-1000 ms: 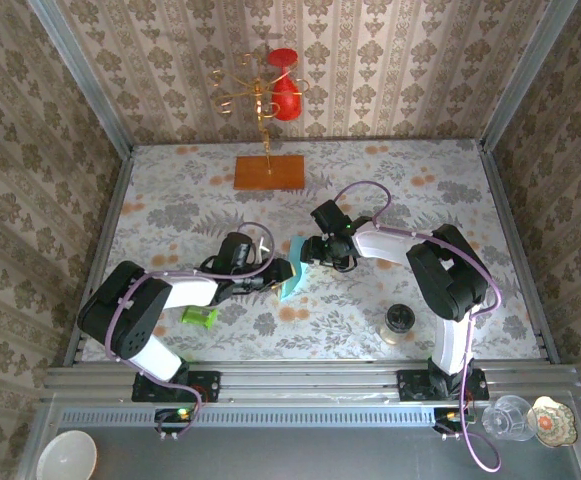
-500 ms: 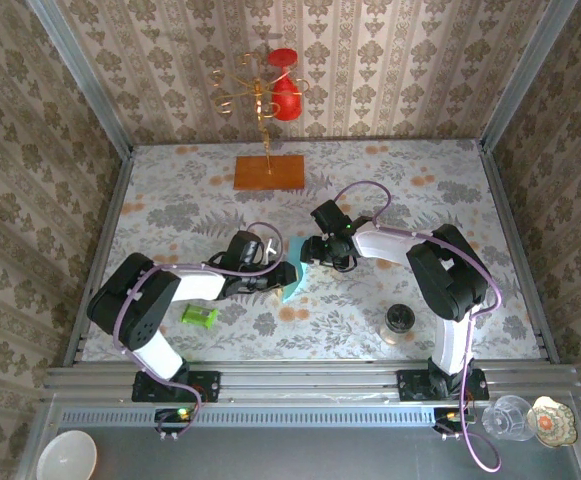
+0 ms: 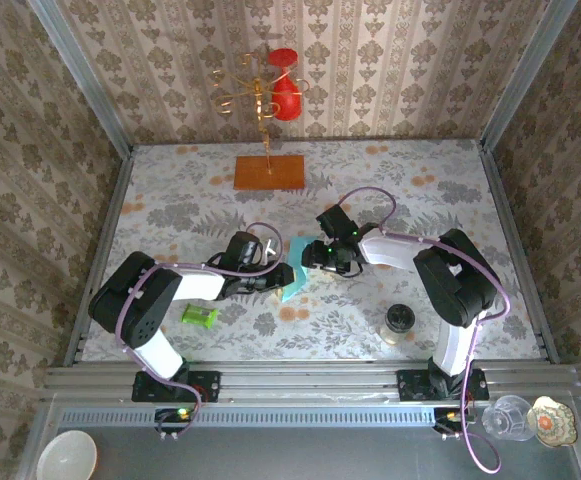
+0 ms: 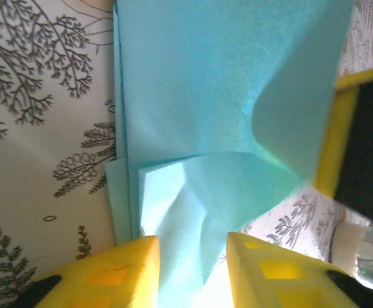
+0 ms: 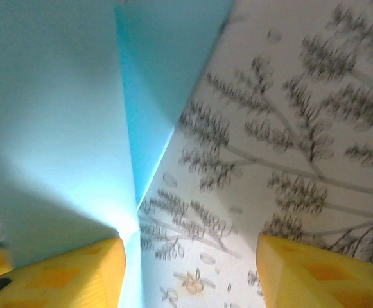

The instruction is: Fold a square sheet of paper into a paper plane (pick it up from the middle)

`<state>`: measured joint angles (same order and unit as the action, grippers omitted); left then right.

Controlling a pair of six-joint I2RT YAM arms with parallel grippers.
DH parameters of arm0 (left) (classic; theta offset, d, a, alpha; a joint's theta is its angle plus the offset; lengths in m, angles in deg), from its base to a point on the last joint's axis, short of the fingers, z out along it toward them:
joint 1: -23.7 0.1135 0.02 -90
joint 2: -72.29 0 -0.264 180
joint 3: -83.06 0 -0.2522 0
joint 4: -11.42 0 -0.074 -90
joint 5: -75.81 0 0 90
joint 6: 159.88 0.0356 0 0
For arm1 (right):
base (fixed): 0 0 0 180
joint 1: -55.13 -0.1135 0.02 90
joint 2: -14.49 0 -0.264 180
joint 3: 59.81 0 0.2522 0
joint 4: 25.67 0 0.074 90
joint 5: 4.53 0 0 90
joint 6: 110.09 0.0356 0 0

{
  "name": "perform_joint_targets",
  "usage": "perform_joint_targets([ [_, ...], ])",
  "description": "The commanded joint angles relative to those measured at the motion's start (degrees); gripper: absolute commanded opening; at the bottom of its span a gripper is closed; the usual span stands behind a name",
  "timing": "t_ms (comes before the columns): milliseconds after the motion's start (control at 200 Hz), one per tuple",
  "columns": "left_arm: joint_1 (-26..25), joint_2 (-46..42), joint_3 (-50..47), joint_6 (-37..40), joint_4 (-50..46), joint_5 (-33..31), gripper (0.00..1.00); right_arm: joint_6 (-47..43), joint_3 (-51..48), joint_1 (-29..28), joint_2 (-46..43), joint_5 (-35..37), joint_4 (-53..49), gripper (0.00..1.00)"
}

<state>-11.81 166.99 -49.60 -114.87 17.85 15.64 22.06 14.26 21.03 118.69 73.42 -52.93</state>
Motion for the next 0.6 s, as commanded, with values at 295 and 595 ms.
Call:
perform_joint_targets([
  [295,1.0,5.7,-2.1,0.3,0.0,-1.9,0.17,-0.5,-3.8,-1.3,-4.3,-10.2,6.3,0.46],
  [595,1.1,5.9,-2.0,0.7,-0.8,-1.8,0.15,-1.7,-8.5,-1.3,-8.6,-8.2,12.7,0.55],
])
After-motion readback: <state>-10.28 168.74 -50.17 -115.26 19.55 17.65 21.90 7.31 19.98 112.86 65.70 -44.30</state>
